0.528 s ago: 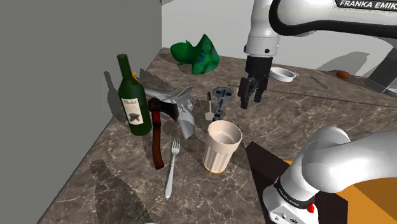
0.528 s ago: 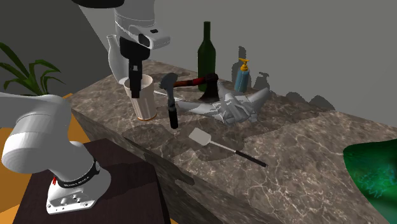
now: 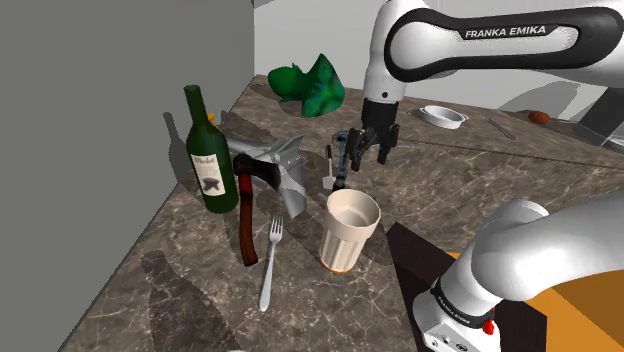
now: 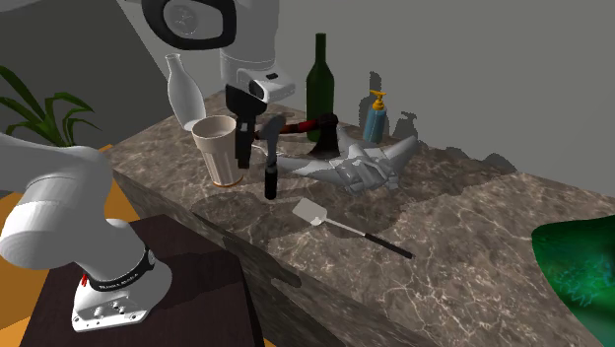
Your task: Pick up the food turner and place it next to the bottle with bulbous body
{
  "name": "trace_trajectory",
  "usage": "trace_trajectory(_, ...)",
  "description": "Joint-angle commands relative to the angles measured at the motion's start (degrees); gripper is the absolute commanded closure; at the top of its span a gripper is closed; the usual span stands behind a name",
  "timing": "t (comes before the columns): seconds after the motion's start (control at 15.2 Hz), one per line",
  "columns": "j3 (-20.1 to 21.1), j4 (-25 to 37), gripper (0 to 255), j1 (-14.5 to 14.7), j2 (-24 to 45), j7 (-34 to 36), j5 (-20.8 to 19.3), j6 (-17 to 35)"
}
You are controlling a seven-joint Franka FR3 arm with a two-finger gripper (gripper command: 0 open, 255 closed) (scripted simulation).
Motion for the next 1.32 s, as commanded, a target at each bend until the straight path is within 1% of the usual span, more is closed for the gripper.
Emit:
trace_trajectory(0.0,0.52,0.31,0,-1.10,3.02,2.55,-0.26,4.14)
trace_trajectory(0.33,1.16,1.65,0,-4.02,11.14,8.50,-1.72,13.86)
trace_trajectory(0.66,1.16,4.42,0,-6.87,19.52,14.78,-3.97,22.32)
trace_trajectory(0.92,0.68,7.51,0,-8.99,26.13,20.01,-6.23,28.04)
trace_trajectory(1.25,-0.67,12.23,0,-11.23,34.05,26.68,-9.36,33.89)
